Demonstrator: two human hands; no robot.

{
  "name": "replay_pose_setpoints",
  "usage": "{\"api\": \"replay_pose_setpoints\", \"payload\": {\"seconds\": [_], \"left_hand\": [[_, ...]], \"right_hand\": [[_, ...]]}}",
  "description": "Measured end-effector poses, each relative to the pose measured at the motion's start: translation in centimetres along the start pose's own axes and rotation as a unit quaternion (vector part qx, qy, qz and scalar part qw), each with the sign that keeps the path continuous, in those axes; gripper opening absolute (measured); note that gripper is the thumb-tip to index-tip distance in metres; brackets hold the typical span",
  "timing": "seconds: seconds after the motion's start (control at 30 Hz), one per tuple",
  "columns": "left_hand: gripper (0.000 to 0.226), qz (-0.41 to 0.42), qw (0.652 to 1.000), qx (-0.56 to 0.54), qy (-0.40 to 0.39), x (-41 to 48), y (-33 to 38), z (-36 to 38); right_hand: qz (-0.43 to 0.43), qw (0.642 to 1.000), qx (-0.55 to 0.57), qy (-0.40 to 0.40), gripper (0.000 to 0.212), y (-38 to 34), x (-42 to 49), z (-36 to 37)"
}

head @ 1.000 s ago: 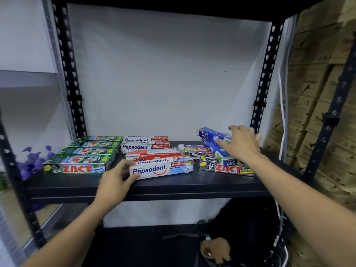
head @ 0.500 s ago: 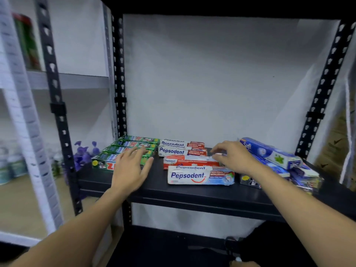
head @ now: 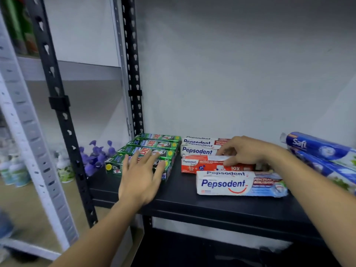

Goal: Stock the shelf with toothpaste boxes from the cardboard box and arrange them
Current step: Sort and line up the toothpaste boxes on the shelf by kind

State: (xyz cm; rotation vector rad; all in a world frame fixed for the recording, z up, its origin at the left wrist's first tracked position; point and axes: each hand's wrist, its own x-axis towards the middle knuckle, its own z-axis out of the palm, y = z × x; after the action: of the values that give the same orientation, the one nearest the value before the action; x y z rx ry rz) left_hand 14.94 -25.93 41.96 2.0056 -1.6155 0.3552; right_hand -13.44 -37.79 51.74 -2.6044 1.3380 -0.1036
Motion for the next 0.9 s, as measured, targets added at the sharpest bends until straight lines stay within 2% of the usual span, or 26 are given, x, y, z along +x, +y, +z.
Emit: {"api": "replay_pose_setpoints", "payload": {"seconds": [0.13,0.23,0.3,0.37,0.43,0.6,0.77,0.9], "left_hand": [[0.071,0.004,1.000,0.000,0.007,0.1,-0.2,0.3],[0.068,0.006,1.000,0.001,0.014,0.1,-0.3,0.5],[0.066,0.003,1.000,-0.003,0.016,0.1,-0.4,0.5],[0.067,0.001,1.000,-0.006,0.018,0.1,-0.4,0.4],[0.067,-0.001,1.000,-0.008,0.019,0.1,-0.3,0.4],[0.065,0.006,1.000,-0.011,0.029,0.2,-0.4,0.6],[0.061,0.008,0.999,-0.010,0.034,0.2,-0.3,0.5],[0.062,0.009,0.999,-0.009,0.033,0.1,-0.3,0.4]], "right_hand": [[-0.010,0.998,0.057,-0.028,0.036,-0.5,1.3,0.1],[-0.004,0.995,0.085,-0.043,0.030,-0.2,1.8,-0.3],[-0.009,0.997,0.069,-0.010,0.024,0.2,2.1,-0.2],[-0.022,0.997,0.039,0.064,0.022,0.8,2.1,0.2],[-0.027,0.993,0.057,0.102,0.022,1.8,1.9,0.3],[-0.029,0.995,0.075,0.054,0.041,2.5,0.1,-0.2],[-0.001,0.997,0.067,0.043,0.044,3.1,0.0,0.5],[0.000,0.988,0.155,0.024,0.032,3.6,-0.1,0.7]]}}
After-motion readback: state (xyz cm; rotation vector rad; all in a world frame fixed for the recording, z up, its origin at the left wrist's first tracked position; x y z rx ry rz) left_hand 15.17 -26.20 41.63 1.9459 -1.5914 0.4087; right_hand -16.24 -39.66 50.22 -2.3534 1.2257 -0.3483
